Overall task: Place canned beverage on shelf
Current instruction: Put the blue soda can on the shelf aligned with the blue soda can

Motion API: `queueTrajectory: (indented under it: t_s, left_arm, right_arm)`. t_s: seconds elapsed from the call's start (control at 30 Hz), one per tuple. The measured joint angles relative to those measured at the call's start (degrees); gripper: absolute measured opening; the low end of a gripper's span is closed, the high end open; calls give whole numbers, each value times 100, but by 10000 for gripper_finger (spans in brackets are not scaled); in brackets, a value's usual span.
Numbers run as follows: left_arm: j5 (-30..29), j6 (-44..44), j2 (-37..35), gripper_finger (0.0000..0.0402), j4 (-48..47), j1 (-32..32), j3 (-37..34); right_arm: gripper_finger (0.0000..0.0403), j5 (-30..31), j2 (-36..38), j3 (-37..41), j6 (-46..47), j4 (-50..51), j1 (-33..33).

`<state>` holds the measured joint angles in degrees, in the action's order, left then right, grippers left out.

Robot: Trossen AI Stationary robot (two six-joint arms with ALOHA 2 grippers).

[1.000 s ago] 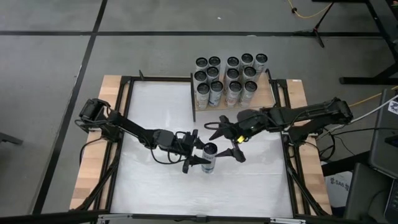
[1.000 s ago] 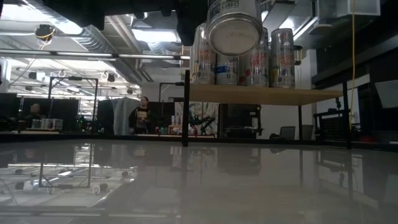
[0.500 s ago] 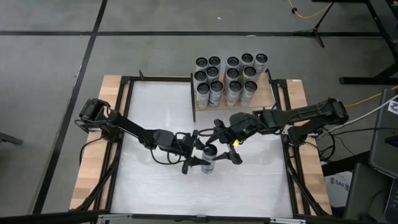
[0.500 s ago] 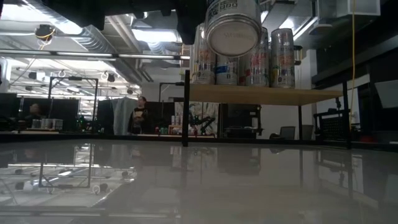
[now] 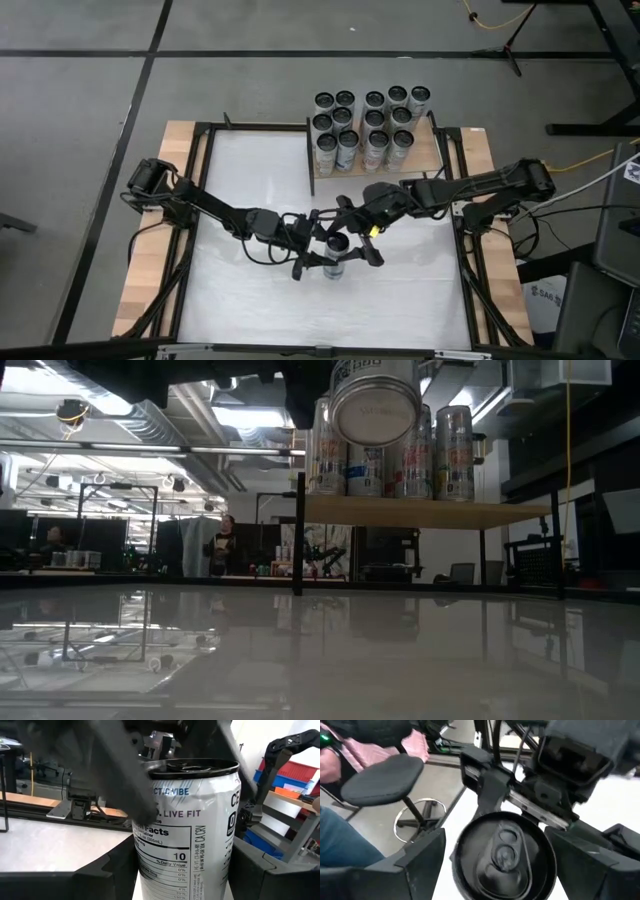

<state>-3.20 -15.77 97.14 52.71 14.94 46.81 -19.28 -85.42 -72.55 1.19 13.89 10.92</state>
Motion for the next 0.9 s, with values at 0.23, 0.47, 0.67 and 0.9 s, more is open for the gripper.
queueTrajectory:
  t_s: [0.23, 0.47, 0.67, 0.9]
  left_arm:
    - [-7, 6, -2, 220, 56, -3, 0]
    - [-32, 7, -2, 233, 14, 2, 0]
    - [-54, 5, -2, 276, -65, 2, 0]
    - [-294, -31, -15, 306, -80, 0, 11]
  right_arm:
    - [289, 10, -68, 2, -1, 44, -7]
    - [238, 2, -110, 2, 5, 61, -7]
    - [246, 19, -111, 2, 3, 86, -7]
    - [242, 38, -123, 2, -11, 176, -7]
